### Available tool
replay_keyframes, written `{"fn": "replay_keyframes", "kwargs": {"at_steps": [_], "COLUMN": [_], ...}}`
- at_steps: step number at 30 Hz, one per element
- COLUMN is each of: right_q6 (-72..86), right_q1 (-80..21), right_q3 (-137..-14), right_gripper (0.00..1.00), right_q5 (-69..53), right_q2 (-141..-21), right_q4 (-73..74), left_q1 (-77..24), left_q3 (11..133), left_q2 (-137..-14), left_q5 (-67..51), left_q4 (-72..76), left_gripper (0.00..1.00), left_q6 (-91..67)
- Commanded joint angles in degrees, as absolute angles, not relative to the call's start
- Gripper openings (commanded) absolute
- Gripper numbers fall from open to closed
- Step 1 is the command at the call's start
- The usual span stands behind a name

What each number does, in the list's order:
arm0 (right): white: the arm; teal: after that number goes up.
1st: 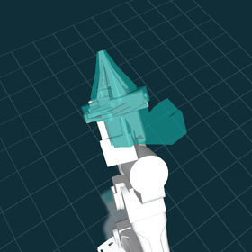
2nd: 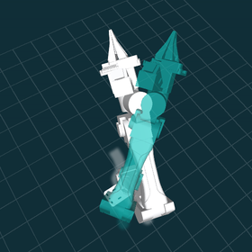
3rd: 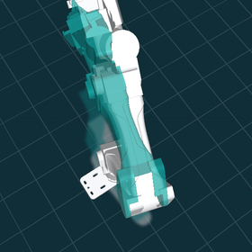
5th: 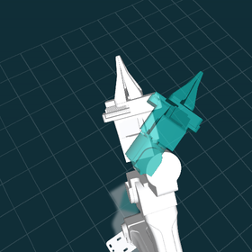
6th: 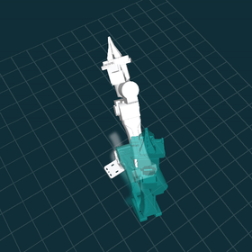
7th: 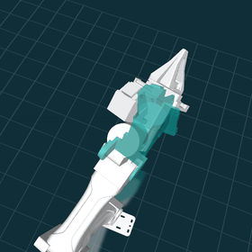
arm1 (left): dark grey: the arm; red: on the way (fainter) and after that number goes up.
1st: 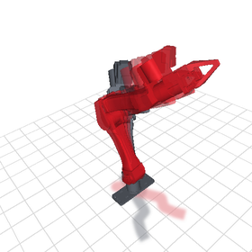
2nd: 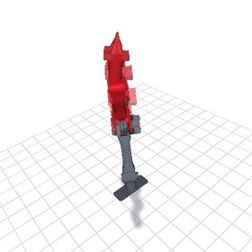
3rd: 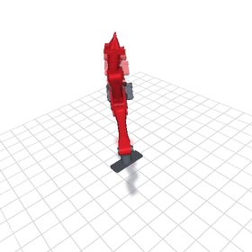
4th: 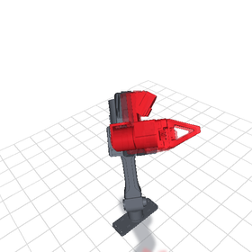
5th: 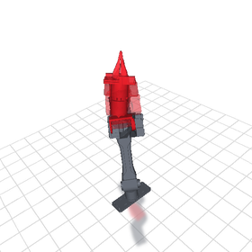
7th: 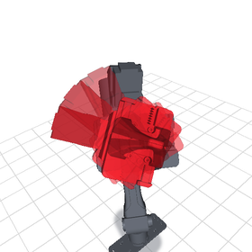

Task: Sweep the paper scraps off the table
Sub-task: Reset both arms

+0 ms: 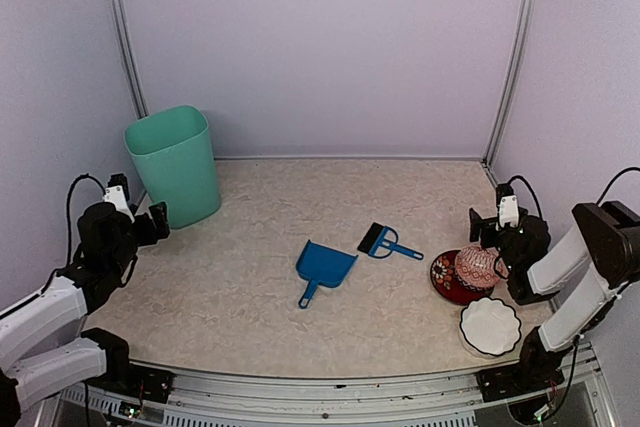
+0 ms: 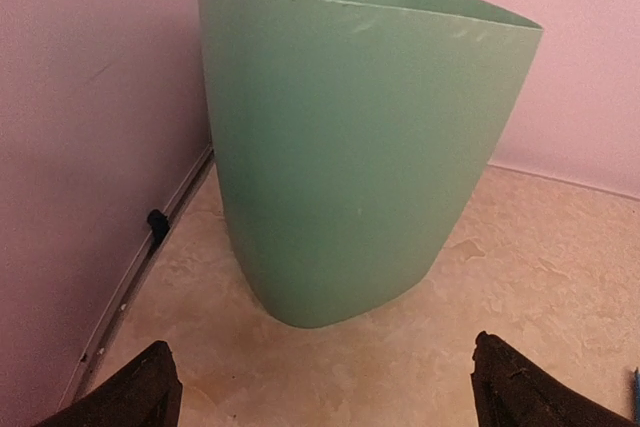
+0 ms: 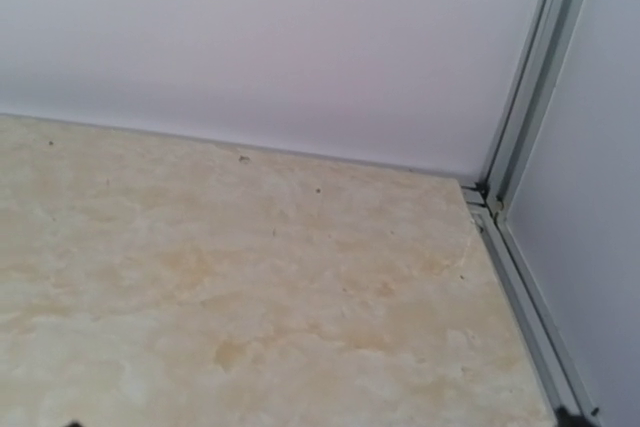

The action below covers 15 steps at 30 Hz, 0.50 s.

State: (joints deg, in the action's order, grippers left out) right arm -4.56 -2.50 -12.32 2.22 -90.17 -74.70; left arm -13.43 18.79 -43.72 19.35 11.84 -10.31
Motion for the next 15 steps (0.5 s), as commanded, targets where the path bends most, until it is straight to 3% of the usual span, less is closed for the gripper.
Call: {"fn": "replay_keyframes", "kwargs": {"at_steps": [1,15], "right_q6": [-3.4,-3.5], "right_q1": [-1.8,-1.8], "right_q3": [-12.5,-12.1], "right_gripper": [1.00,1.00], "right_q5": [1.2,1.4], "right_q2": [-90.3,-90.6], "right_q4": [-77.3,-78.4], "left_q1": [-5.3,-0.3], "left_q3": [16.1,16.5], "left_q2": [-47.7,-78.7], "left_q5": [10.3,7.4], "left_q4": [28.1,56.1], "left_gripper": [0.99,0.99], "left_q6": [-8.0,-4.0]}}
